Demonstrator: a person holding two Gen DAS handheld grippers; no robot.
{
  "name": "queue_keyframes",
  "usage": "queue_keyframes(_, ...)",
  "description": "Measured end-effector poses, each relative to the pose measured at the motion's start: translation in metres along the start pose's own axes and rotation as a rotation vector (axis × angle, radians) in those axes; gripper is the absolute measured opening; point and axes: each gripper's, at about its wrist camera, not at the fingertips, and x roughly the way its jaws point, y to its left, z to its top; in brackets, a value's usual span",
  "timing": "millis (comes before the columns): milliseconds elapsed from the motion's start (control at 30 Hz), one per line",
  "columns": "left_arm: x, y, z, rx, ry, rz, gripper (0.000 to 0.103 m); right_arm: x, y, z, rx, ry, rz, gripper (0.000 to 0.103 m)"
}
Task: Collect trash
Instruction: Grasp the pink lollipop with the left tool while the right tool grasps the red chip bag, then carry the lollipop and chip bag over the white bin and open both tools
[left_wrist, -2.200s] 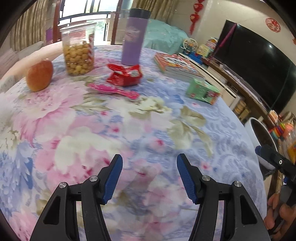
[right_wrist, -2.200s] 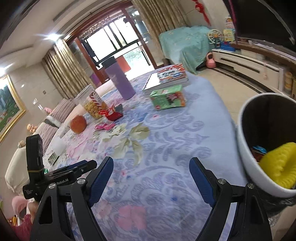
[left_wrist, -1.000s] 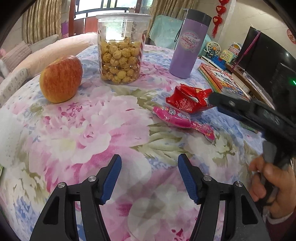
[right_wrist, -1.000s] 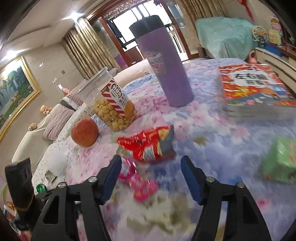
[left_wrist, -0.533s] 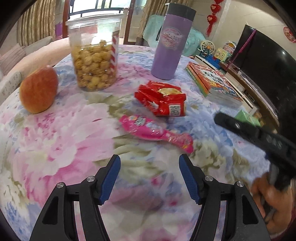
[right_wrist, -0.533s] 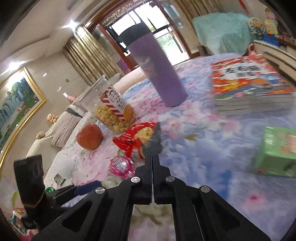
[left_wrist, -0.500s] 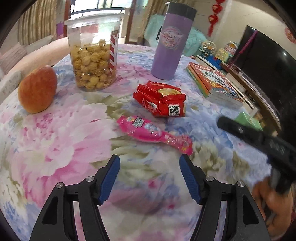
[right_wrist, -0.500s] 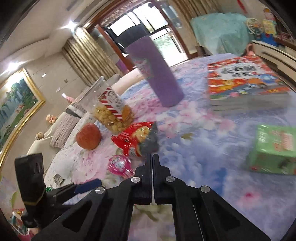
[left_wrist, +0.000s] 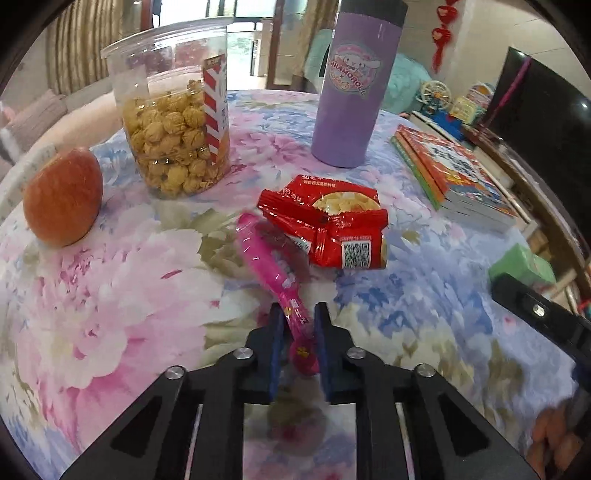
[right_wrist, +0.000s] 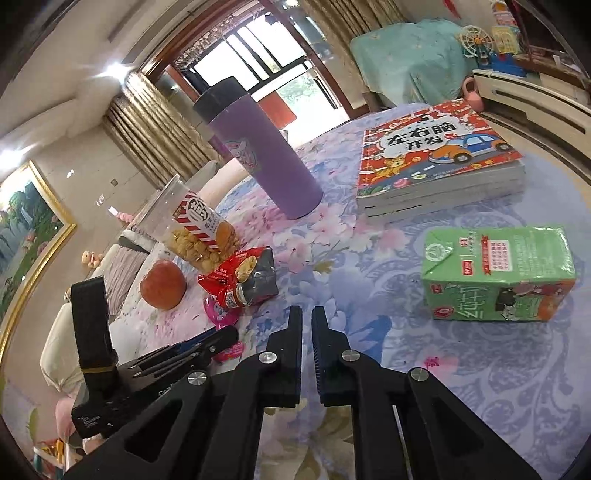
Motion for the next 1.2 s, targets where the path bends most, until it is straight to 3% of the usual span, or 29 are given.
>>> queue_keyframes(100, -0.015, 0.016, -0.007, -0.006, 0.022, -0.063, 0.008, 0.009, 0.007, 0.000, -0.019, 0.022, 0.008, 0.020)
queue_keyframes(167, -0.025, 0.028, -0.012, -0.008, 0.031, -0.094, 0.004, 0.017, 0.014, 0.000, -0.037, 0.031, 0.015, 0.047)
queue_keyframes(200, -0.031, 0.034, -0.016, -0.009, 0.037, -0.107, 0.004, 0.021, 0.018, 0.000, -0.042, 0.034, 0.022, 0.051)
queue_keyframes(300, -0.047, 0.050, -0.024, 0.000, 0.061, -0.155, 0.004, 0.035, 0.031, 0.000, -0.058, 0.047, 0.040, 0.053)
queue_keyframes(533, -0.060, 0.064, -0.041, -0.003, 0.056, -0.111, 0.005, 0.070, 0.057, 0.006, -0.111, 0.055, 0.032, 0.052)
queue_keyframes(600, -0.064, 0.062, -0.043, -0.014, 0.043, -0.105, 0.005, 0.078, 0.063, 0.007, -0.135, 0.060, 0.020, 0.036)
queue_keyframes(633, -0.064, 0.060, -0.044, -0.018, 0.037, -0.104, 0.005, 0.080, 0.066, 0.007, -0.146, 0.063, 0.020, 0.010)
queue_keyframes(667, -0.063, 0.059, -0.044, -0.023, 0.034, -0.104, 0.004, 0.082, 0.069, 0.006, -0.160, 0.070, 0.018, 0.004)
queue_keyframes(833, -0.063, 0.047, -0.050, -0.007, 0.018, -0.115, 0.002, 0.059, 0.072, -0.002, -0.162, 0.050, 0.052, 0.001)
queue_keyframes(1200, -0.091, 0.013, -0.070, 0.048, 0.027, -0.159, 0.002, -0.041, 0.050, -0.048, -0.104, -0.001, 0.039, 0.001)
